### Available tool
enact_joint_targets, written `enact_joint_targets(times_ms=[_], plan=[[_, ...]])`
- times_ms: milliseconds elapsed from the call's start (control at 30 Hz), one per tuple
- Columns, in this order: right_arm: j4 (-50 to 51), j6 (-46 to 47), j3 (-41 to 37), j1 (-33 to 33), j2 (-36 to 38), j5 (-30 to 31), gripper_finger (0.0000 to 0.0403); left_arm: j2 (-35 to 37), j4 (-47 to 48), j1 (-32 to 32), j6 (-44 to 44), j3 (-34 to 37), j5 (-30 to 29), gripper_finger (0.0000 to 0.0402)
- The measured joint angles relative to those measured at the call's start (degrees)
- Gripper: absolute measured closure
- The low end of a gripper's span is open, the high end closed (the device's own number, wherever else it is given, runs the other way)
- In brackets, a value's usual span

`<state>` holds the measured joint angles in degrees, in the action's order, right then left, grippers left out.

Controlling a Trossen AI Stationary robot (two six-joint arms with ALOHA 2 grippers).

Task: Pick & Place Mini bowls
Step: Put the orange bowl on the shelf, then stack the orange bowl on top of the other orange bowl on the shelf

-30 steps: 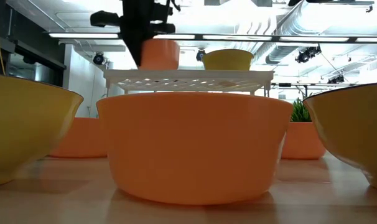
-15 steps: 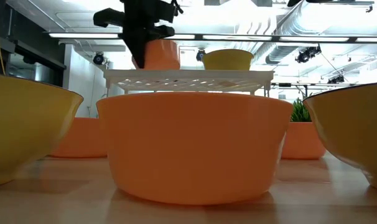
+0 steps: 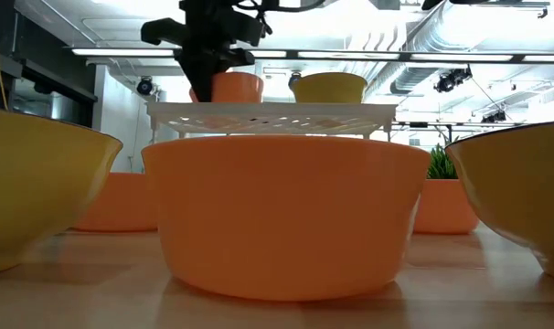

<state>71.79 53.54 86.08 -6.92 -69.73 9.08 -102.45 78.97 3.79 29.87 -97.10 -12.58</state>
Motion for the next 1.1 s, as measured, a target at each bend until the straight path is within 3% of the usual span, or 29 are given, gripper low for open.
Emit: enact_joint_targets(times_ms=[333,633,1100], plan=[[0.0,-0.02,0.0,0.0,0.0,0.0,0.0263,-0.24,1.3,-0.04,-0.35,-2.97,1.56,0.0358],[0.02,-0.61,0.0,0.0,0.0,-0.01,0.0263,-0.2,6.21,-0.02,1.01,-7.56,-0.98,0.0311],[0.57,-1.07,0.0,0.0,0.0,-0.45,0.0263,0.78,11.15,-0.02,1.38,-13.79,-2.16,0.0305]])
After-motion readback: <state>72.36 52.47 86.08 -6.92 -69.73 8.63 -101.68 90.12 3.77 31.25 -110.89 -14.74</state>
